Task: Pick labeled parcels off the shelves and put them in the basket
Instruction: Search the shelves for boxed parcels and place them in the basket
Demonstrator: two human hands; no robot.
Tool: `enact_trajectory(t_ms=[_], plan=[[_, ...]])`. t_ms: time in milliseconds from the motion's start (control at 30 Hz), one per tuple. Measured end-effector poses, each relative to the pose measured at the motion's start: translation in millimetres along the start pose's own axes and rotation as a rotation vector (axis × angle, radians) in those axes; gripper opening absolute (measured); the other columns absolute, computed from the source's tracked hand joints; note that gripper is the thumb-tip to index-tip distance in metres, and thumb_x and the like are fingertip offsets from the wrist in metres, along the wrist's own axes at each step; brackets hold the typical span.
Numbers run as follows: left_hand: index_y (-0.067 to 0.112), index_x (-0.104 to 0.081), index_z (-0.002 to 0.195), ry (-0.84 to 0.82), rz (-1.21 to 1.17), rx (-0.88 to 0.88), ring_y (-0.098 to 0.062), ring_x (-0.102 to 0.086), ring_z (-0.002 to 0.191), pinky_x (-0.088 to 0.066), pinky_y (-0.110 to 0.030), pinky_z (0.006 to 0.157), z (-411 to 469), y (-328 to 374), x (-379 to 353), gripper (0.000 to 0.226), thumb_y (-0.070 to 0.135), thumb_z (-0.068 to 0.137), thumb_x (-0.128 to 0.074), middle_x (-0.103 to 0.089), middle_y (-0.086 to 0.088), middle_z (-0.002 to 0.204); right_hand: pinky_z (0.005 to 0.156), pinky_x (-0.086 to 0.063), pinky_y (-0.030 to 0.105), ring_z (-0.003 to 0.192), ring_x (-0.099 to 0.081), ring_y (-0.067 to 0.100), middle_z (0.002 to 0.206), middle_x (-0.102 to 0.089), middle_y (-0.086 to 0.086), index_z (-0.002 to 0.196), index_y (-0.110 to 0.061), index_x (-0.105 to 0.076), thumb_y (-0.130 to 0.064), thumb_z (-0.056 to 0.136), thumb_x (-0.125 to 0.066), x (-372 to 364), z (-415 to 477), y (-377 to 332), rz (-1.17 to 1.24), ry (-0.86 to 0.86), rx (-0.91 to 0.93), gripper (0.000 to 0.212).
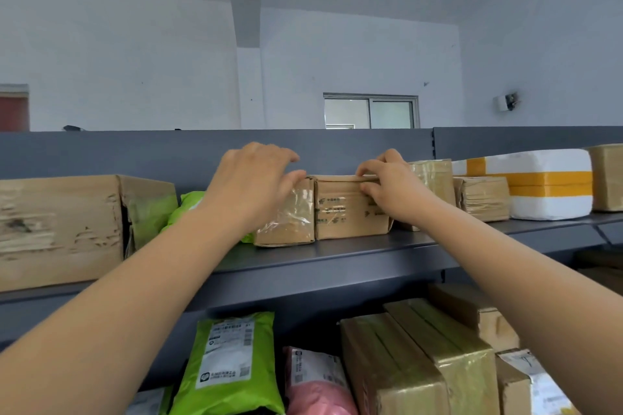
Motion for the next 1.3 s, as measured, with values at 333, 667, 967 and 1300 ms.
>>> enact_trajectory(t_ms=[333,667,967,1300], plan=[[0.023,-0.060,0.096,-0.264,0.207,0.112,-0.024,-0.048,0.109,-0.033,-0.042,0.089,22.8,29.5,-31.3,0.062,0.074,0.086,-0.026,-0.056,-0.001,0.111,0.085,-0.036,0.026,0.103,-0.046,0.019,0.122,-0.045,0.005,0.123,-0.022,-0.051,-0.025,0.096,-0.049,5.6,-18.8,8.0,0.091,0.010,0.006,0.027],[0.019,-0.065,0.103,-0.192,-0.028,0.179,-0.022,-0.035,0.120,-0.028,-0.048,0.102,28.7,39.3,-31.3,0.059,0.070,0.082,-0.043,-0.048,0.001,0.120,0.102,-0.036,0.030,0.126,-0.042,0.020,0.141,-0.042,0.003,0.143,-0.018,-0.034,-0.026,0.082,-0.072,11.7,-29.8,20.0,0.346,0.114,-0.097,0.072],[0.017,-0.060,0.116,0.137,-0.462,0.131,-0.017,-0.050,0.109,-0.039,-0.027,0.090,0.0,56.4,-3.1,0.057,0.062,0.081,-0.056,-0.061,0.002,0.115,0.098,-0.049,0.038,0.108,-0.057,0.010,0.125,-0.058,-0.002,0.137,-0.019,-0.046,-0.015,0.072,-0.080,36.7,-58.4,26.2,0.626,0.355,-0.138,0.073],[0.028,-0.042,0.133,0.152,-0.833,0.169,0.002,-0.051,0.109,-0.036,-0.006,0.088,-41.0,73.7,-2.4,0.065,0.034,0.077,-0.075,-0.052,0.012,0.128,0.071,-0.050,0.006,0.107,-0.055,0.007,0.118,-0.056,-0.005,0.108,-0.022,-0.050,0.004,0.080,-0.067,38.2,-106.3,18.4,0.656,0.392,-0.022,0.042]])
Point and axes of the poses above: each hand's wrist, its own z-axis towards the middle knuckle, its own x-axis out of the back of the hand, y = z × x, the point moved 3 cm from there along z, towards the middle knuckle
